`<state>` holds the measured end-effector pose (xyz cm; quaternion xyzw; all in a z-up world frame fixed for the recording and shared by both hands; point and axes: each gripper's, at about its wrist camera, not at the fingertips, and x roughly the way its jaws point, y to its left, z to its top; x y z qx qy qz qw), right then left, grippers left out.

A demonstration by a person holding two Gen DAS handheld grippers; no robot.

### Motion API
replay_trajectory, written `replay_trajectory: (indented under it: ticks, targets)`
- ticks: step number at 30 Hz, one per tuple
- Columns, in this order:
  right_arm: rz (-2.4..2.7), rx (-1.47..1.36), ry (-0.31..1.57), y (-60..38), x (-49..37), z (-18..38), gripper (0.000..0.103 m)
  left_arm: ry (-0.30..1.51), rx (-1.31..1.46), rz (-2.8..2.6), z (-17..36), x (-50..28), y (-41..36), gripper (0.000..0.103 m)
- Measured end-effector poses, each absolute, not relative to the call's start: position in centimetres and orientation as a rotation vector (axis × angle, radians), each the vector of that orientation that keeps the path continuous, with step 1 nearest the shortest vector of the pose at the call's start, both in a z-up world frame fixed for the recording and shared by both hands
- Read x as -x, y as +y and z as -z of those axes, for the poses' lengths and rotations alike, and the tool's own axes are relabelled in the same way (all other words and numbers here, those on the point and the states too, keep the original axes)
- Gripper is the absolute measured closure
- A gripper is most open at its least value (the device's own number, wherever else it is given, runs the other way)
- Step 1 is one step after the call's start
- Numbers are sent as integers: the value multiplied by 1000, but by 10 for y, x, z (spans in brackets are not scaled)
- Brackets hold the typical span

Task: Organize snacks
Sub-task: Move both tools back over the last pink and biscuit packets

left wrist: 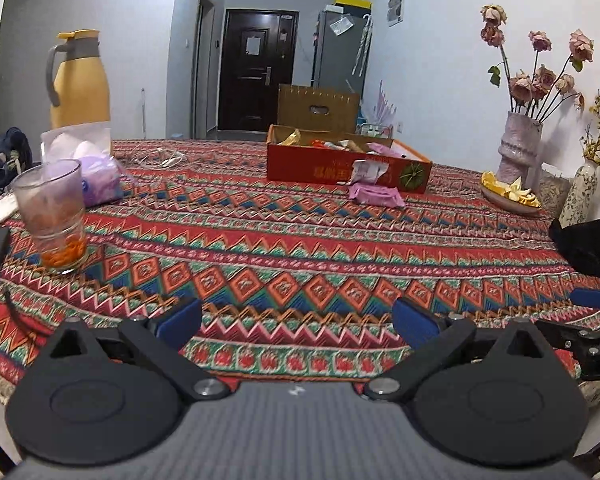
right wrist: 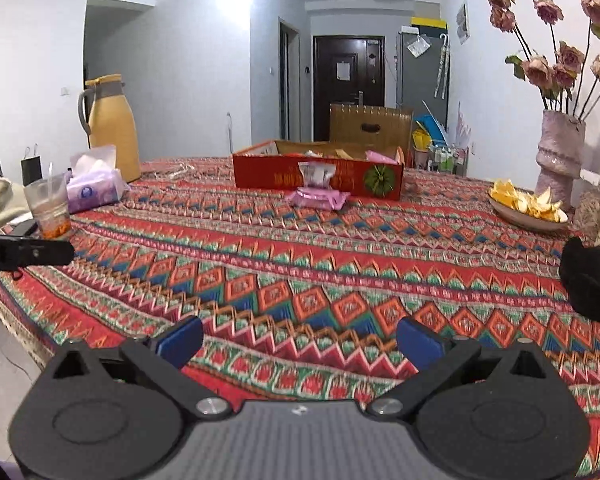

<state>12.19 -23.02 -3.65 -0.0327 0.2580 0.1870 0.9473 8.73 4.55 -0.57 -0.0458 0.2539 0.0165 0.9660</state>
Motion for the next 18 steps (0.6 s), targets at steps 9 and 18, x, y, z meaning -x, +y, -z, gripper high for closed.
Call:
replay_trajectory:
  ticks: [9,18]
  targets:
    - [-353,63,531,-230,-130,35,0,507,89,-21,1,-97,46,0]
    - [-324,78,531,-230,-167,28,0,518,91,-7,2,-133,49,0]
